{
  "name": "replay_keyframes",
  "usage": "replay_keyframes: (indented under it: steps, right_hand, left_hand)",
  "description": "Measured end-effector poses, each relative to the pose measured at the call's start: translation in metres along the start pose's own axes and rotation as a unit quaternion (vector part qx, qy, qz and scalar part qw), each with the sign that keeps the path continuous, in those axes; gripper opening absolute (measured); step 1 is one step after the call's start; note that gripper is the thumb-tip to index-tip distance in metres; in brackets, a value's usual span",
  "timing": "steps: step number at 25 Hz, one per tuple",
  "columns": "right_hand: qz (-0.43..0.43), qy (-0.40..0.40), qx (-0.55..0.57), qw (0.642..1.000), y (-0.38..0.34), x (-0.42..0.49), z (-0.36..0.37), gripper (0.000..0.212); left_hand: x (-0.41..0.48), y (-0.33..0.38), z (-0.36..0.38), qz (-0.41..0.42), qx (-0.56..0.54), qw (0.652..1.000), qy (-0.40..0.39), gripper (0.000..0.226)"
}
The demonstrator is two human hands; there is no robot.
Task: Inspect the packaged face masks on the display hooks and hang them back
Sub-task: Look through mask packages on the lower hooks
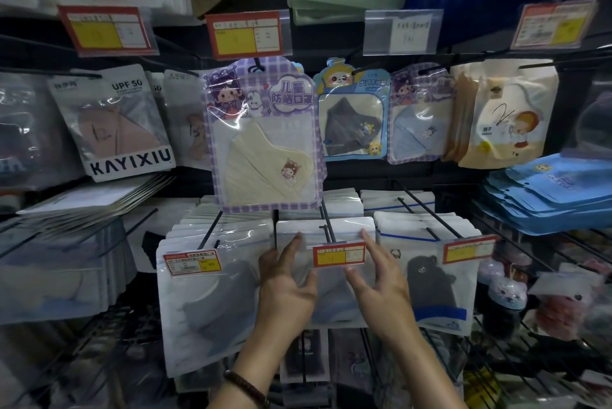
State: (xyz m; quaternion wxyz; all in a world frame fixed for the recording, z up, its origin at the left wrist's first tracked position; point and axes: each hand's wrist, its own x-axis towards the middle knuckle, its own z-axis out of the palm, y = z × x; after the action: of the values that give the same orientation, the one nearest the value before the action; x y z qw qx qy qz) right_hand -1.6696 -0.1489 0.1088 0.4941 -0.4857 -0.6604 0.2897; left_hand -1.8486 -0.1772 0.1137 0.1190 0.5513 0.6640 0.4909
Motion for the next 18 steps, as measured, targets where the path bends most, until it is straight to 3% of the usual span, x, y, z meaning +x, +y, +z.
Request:
replay_keyframes:
  steps: [7,13,14,18]
  right_hand:
    - [0.002,0.059,-0.125,0.990,-0.013,-0.025,0.026,0.060]
    - [0.038,0.058,-0.161,0.985,-0.028,-0.052,0.053,0.073]
    - [0.048,0.064,-0.160,0.984,-0.029,-0.058,0.057,0.072]
    - [0.043,0.067,-0.096,0.992,-0.045,-0.076,0.084,0.052]
  left_hand:
    - [-0.013,0.007,-0.037,-0.047,-0.020,0.998,-0.036,0.055]
    - [-0.033,-0.008,-0.076,-0.053,-0.034,0.996,-0.068,0.007]
    - [-0.035,-0.013,-0.084,-0.057,-0.043,0.995,-0.067,0.009]
    - [-0.031,-0.043,-0.125,-0.073,-0.015,0.997,0.009,0.012]
